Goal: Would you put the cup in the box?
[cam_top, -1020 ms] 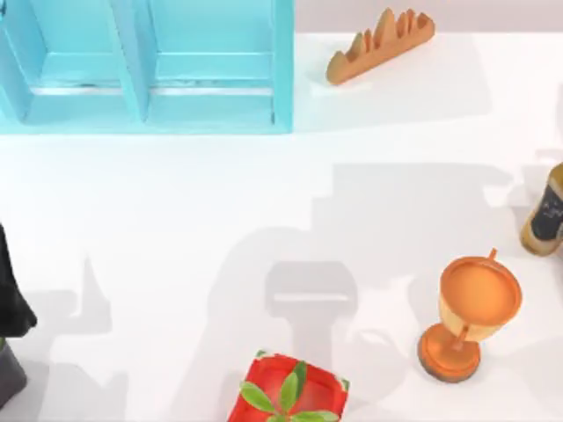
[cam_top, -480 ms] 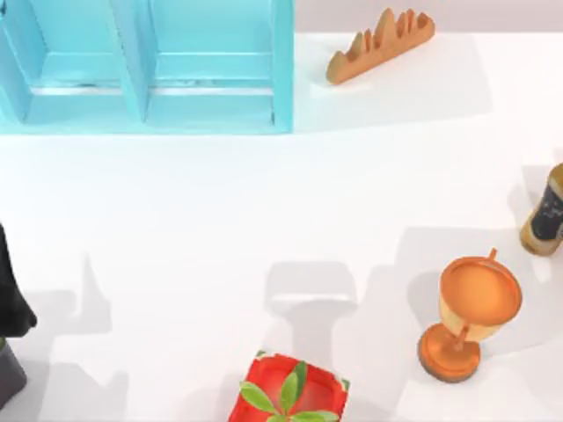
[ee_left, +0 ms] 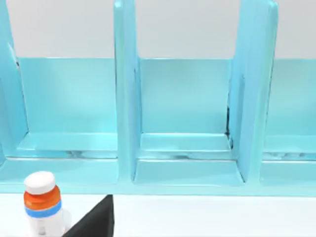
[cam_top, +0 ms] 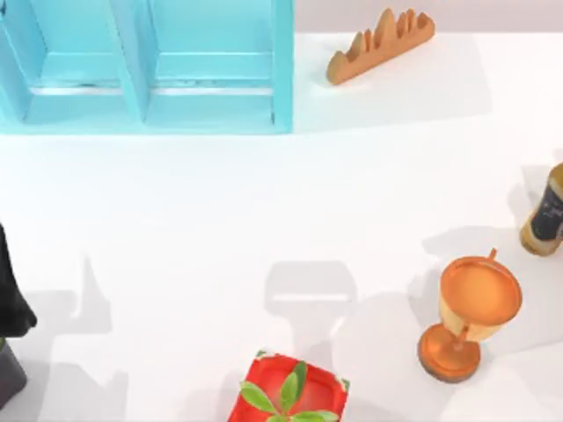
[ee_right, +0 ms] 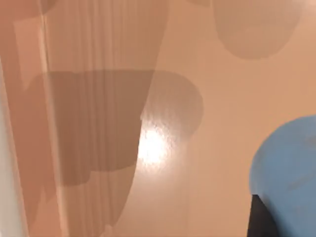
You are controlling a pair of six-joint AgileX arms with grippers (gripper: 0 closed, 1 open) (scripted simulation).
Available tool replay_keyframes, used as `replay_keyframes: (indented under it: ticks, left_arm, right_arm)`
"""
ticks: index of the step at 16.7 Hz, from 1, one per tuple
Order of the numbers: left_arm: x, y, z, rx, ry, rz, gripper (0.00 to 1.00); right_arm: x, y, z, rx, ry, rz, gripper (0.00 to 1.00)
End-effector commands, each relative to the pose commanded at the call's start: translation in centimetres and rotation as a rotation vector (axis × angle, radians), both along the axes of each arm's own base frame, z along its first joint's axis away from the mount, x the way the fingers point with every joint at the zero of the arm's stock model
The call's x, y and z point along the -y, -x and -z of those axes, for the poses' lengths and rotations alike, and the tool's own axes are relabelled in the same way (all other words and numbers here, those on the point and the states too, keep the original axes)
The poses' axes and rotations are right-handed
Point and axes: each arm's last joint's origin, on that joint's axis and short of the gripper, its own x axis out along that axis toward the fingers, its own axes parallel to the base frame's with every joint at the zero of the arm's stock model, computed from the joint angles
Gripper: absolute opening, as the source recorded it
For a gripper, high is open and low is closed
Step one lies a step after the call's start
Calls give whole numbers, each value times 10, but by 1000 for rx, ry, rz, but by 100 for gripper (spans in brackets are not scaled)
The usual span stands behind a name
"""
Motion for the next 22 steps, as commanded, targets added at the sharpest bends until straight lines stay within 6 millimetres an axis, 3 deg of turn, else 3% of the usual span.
replay_keyframes:
  ticks: [3,6,19,22]
  left_arm:
    - [0,0,0,0,0,0,100]
    - [0,0,0,0,0,0,100]
    - [0,0,0,0,0,0,100]
    - [0,0,0,0,0,0,100]
  right_arm:
    - [2,1,16,-5,-1,-2,0]
    - [2,1,17,-5,-1,-2,0]
    - [2,1,17,-5,-1,-2,98]
    - [2,1,17,-5,-1,-2,100]
